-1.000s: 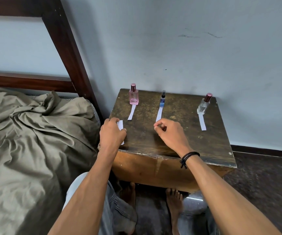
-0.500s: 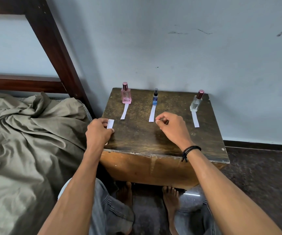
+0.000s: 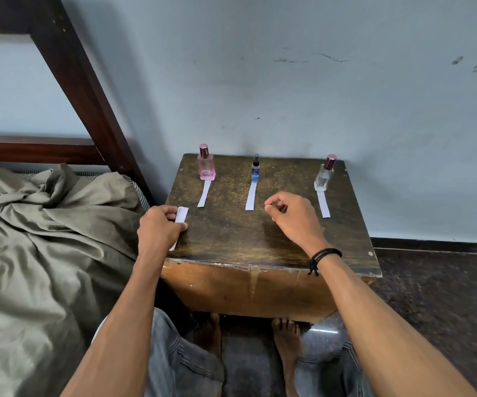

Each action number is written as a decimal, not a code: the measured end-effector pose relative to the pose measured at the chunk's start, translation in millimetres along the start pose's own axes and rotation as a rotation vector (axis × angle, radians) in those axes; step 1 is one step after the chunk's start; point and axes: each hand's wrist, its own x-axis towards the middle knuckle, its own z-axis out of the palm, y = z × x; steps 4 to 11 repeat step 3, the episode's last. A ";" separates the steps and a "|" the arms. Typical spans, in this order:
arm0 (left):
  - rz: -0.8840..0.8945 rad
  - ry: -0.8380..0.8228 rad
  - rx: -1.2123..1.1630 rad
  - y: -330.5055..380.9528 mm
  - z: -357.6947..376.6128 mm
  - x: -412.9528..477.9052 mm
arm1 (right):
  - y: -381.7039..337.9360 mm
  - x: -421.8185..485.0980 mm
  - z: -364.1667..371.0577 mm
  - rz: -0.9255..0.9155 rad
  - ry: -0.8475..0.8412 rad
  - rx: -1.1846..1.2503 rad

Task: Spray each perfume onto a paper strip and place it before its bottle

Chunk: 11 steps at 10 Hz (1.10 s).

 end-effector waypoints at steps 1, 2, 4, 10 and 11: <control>0.004 -0.006 0.000 -1.6 0.3 1.8 | 1.3 0.2 -2.8 0.004 0.003 -0.002; 0.020 -0.018 -0.010 -2.0 -0.7 1.7 | 3.5 0.0 -2.9 0.009 0.004 0.013; 0.042 0.010 -0.038 0.8 -1.7 1.4 | 3.4 0.9 -3.3 0.024 0.030 0.077; 0.042 0.010 -0.038 0.8 -1.7 1.4 | 3.4 0.9 -3.3 0.024 0.030 0.077; 0.042 0.010 -0.038 0.8 -1.7 1.4 | 3.4 0.9 -3.3 0.024 0.030 0.077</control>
